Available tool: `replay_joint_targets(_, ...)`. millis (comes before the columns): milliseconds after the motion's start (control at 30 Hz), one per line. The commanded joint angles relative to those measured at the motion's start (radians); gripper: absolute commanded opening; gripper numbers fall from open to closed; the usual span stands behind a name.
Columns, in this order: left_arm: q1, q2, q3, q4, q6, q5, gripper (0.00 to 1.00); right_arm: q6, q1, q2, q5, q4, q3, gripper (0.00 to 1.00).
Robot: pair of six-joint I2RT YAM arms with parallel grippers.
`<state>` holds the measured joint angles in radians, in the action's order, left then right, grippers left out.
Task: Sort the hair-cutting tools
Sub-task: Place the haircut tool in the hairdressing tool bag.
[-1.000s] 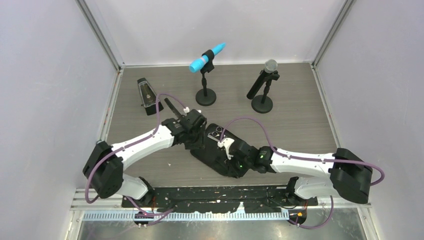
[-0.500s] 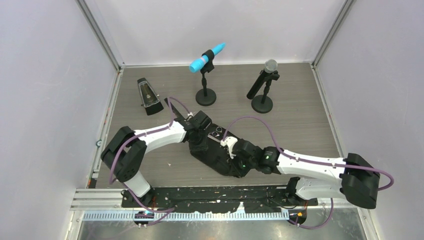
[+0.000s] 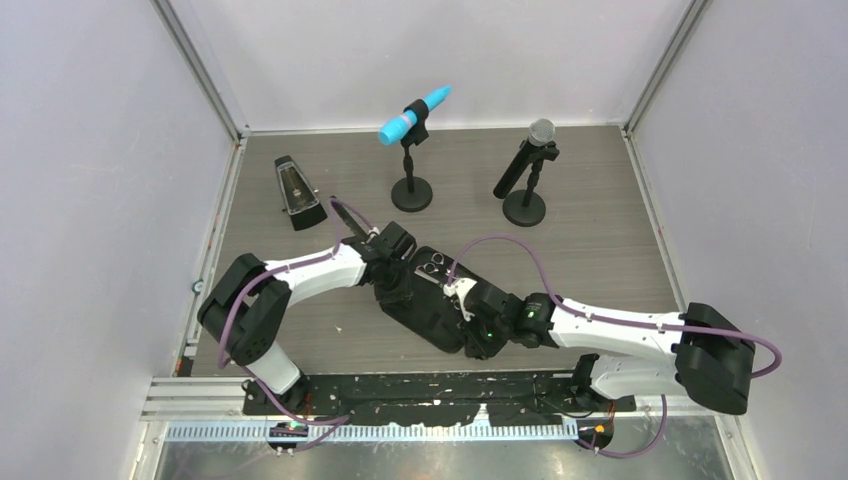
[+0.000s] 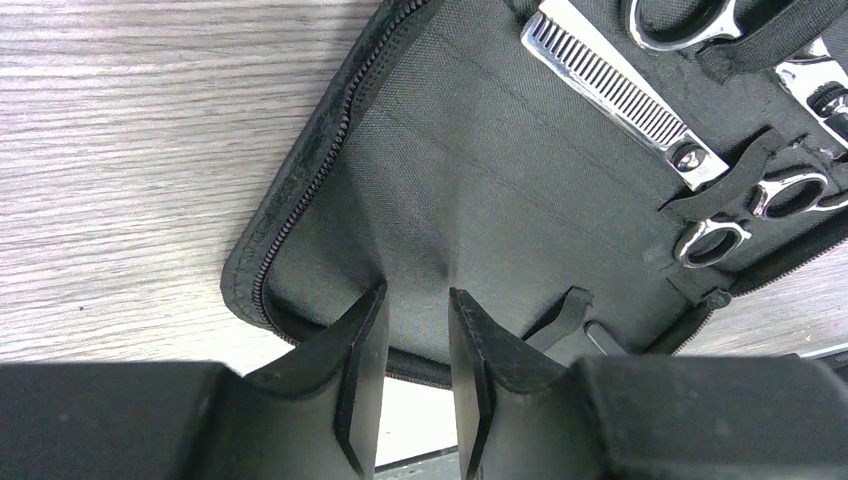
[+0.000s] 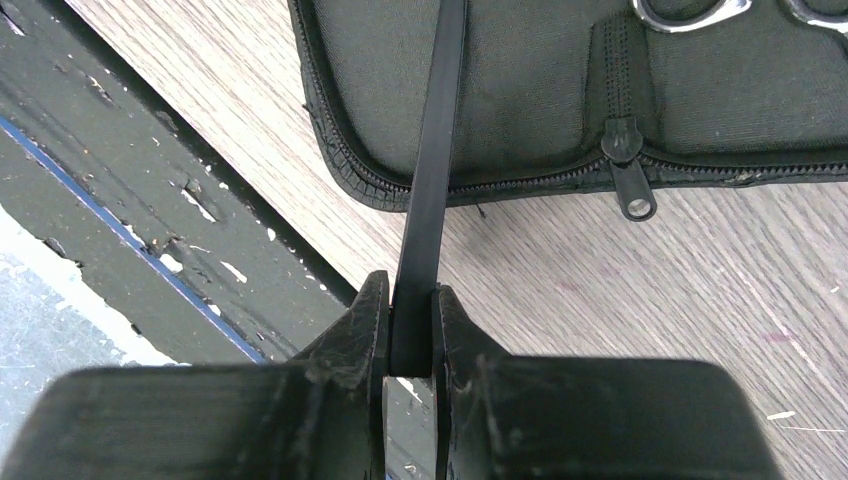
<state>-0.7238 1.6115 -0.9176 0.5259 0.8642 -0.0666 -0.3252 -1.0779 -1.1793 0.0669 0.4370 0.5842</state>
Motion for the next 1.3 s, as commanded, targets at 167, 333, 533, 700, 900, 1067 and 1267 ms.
replay_joint_targets(167,0.007,-0.007,0.031,-0.023,0.003,-0.01,0.3,0.009,0.0,-0.085,-0.027,-0.027,0.052,0.05)
replay_joint_targets(333,0.007,-0.007,0.034,-0.023,0.0,-0.015,0.3,0.051,-0.001,-0.137,-0.033,-0.019,0.103,0.05)
replay_joint_targets(533,0.007,-0.015,0.041,-0.023,-0.001,-0.016,0.3,0.117,-0.003,-0.18,-0.055,-0.017,0.158,0.08)
replay_joint_targets(700,0.007,-0.015,0.043,-0.023,0.002,-0.018,0.3,0.143,-0.004,-0.232,-0.059,-0.055,0.175,0.14)
replay_joint_targets(900,0.007,-0.016,0.048,-0.025,0.007,-0.017,0.29,0.146,-0.005,-0.242,-0.09,-0.202,0.141,0.17)
replay_joint_targets(1067,0.007,-0.019,0.052,-0.024,0.01,-0.018,0.28,0.127,-0.002,-0.197,-0.144,-0.306,0.072,0.24)
replay_joint_targets(1267,0.007,-0.022,0.055,-0.026,0.012,-0.018,0.28,0.088,0.006,-0.124,-0.24,-0.364,0.019,0.56)
